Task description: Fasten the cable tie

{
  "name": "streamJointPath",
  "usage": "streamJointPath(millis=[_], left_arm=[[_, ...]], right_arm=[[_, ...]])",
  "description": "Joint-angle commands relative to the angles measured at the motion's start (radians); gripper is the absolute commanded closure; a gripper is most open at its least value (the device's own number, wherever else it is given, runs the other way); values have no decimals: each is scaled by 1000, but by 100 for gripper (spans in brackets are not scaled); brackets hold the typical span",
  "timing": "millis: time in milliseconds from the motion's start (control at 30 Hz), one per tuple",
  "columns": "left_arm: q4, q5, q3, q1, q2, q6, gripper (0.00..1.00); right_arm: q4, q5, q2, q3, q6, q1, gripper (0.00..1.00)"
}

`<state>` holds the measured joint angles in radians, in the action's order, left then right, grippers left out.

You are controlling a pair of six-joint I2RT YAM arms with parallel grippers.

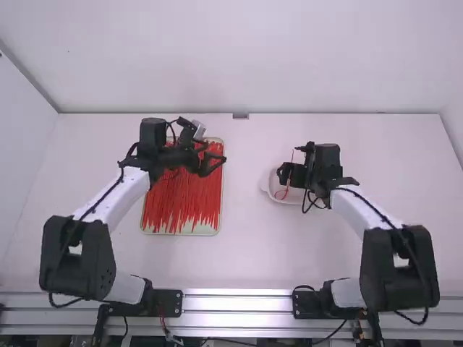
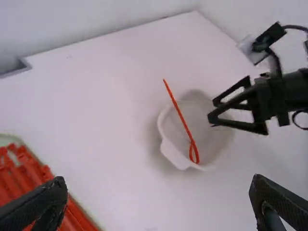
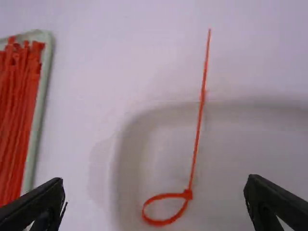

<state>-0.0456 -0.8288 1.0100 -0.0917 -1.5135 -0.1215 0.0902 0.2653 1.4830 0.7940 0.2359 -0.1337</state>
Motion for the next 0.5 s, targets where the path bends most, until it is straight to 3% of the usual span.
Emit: streamJointPath(millis=[0,133,467], left_arm=[[-47,56,24,0,71,-3,1],[-116,12,24,0,160,0,1],[-220,44,24,0,279,-6,1]], right_arm=[[40,-39,-92,5,3,-22,1],[129,-36,-216,5,3,-59,1],[290,-139,-354,3,10,-119,1]])
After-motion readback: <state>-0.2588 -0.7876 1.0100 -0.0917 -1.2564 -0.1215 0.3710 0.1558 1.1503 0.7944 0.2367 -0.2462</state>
